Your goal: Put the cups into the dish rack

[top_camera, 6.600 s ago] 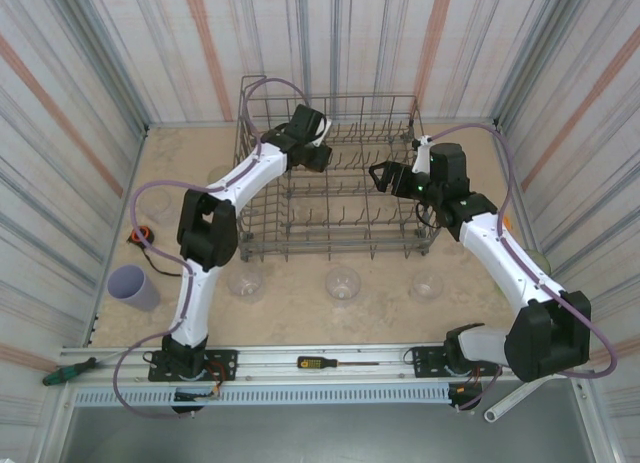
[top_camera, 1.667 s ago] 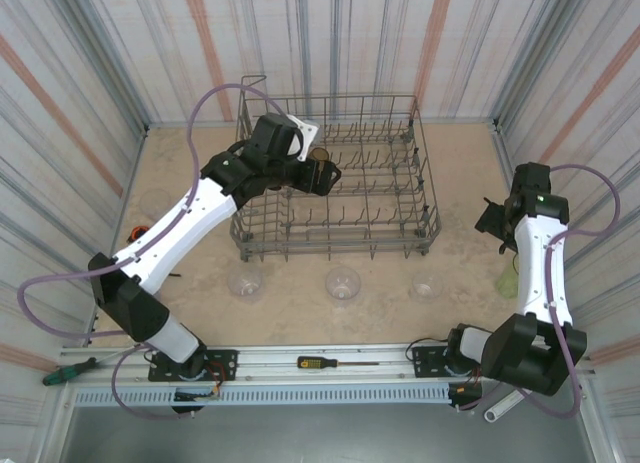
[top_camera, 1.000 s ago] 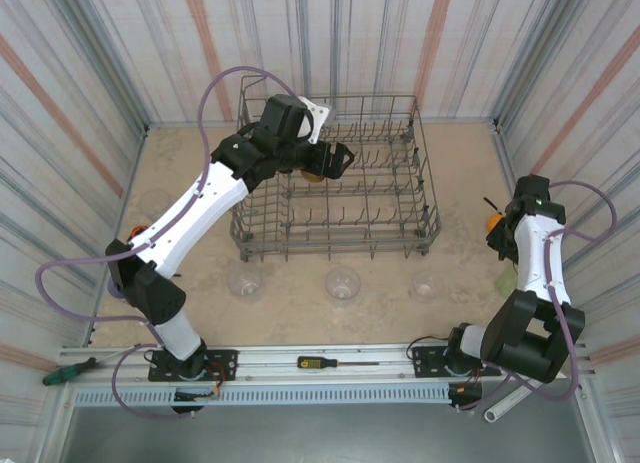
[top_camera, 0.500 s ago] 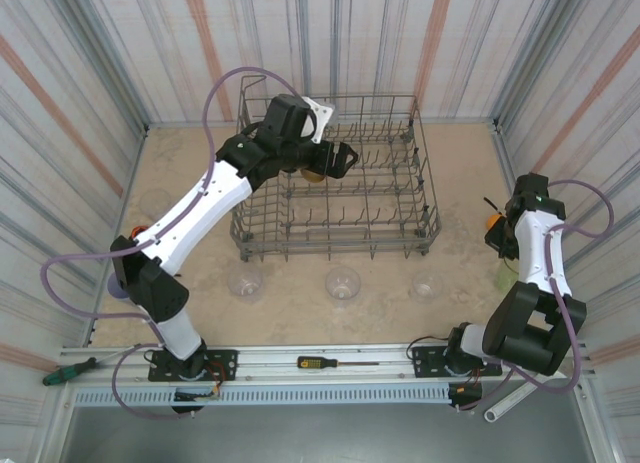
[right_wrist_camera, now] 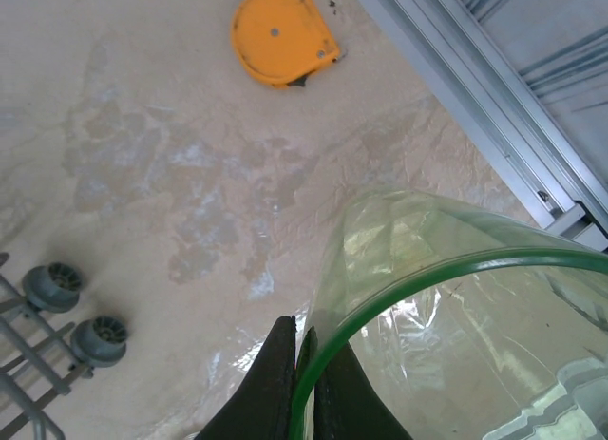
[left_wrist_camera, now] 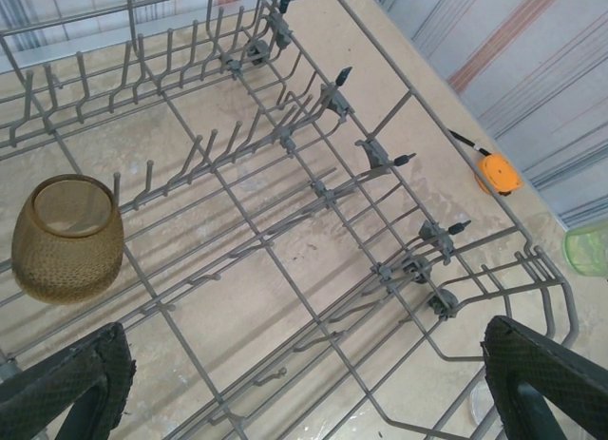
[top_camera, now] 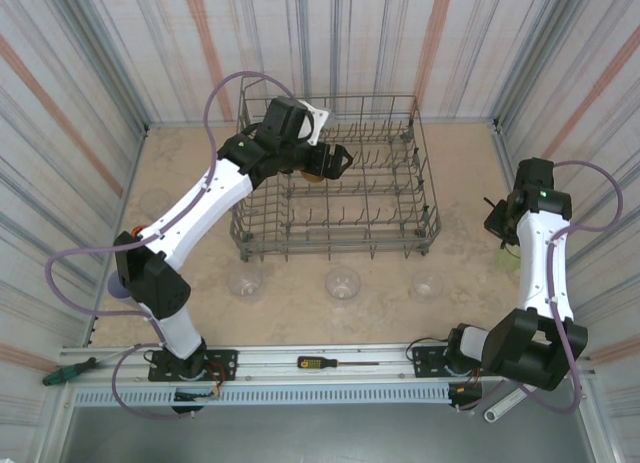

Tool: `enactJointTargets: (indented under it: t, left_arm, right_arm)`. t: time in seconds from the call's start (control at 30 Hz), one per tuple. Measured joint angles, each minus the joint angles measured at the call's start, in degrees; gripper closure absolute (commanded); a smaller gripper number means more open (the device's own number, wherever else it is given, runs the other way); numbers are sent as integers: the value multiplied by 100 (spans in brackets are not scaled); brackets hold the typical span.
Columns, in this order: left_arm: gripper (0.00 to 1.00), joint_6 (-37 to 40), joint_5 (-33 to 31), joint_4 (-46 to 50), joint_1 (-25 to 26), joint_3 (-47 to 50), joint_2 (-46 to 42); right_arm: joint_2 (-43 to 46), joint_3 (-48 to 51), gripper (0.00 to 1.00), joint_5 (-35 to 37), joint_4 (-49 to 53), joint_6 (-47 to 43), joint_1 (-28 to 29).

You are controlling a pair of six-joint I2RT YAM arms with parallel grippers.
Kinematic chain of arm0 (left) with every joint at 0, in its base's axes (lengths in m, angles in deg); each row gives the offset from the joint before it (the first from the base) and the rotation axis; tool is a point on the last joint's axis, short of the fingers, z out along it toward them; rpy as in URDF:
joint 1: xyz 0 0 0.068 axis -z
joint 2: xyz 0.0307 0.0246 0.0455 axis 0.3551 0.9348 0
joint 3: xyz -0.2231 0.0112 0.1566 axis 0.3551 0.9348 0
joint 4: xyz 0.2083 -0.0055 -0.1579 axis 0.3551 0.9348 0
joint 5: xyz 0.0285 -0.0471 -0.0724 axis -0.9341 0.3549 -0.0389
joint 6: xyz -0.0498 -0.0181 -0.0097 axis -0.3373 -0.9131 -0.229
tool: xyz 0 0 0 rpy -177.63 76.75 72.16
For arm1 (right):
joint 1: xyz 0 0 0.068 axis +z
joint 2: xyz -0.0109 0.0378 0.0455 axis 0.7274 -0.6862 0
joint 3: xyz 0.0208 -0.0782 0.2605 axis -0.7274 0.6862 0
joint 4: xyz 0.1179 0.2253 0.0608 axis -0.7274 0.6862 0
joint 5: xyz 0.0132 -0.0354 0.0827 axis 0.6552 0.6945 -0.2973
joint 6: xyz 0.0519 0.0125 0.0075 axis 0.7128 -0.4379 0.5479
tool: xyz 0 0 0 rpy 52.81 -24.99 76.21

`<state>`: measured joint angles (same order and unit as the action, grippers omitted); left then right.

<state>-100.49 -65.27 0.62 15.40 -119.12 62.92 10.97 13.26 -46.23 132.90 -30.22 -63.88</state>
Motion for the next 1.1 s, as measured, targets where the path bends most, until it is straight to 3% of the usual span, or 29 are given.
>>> enactJointTargets:
  t: [0.67,1.1]
  left_arm:
    - [1,-297,96,105,-662,247,-129]
    - [1,-387,164,114,-772,269,-131]
  right_arm:
    - [-33,-1517,100,431,94,149,1064]
    - [-116,-2299,100,-138,-345,262,1814]
